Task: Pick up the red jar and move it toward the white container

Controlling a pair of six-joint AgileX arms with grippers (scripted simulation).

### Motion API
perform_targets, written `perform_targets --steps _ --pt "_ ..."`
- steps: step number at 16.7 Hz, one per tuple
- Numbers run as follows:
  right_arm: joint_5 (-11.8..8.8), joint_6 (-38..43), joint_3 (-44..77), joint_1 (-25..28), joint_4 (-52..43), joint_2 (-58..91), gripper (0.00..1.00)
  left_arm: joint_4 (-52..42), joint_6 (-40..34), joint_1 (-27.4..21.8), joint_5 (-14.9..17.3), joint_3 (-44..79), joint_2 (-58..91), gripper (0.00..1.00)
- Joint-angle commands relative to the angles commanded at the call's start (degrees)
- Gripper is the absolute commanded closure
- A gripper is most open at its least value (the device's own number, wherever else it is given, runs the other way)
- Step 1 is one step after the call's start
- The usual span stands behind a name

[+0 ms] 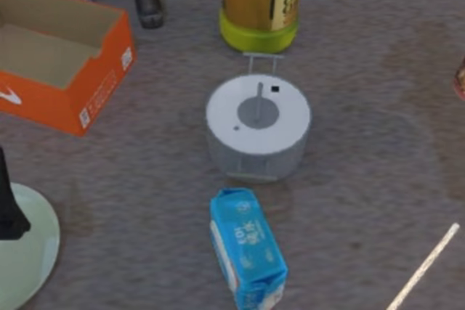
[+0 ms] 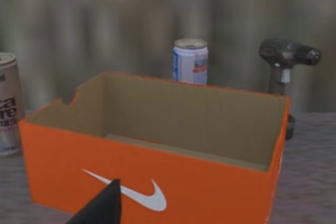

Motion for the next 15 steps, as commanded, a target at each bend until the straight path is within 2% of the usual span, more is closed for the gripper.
perform_targets --steps 5,8,11,15 --pt "0.0 0.2 0.1 -0.2 0.0 0.1 1.0 0.0 0.0 0.0 0.0 0.0 0.0 0.0" --pt "0.7 3.8 -1.1 1.0 0.8 0.1 1.0 0.0 0.0 0.0 0.0 0.0 0.0 0.0" --pt "2.4 12.4 -3.4 3.7 3.1 -0.2 1.0 0.0 0.0 0.0 0.0 0.0 0.0 0.0" --pt "5.5 30.7 -7.3 8.6 7.9 -1.5 1.0 0.0 0.0 0.0 0.0 0.0 0.0 0.0"
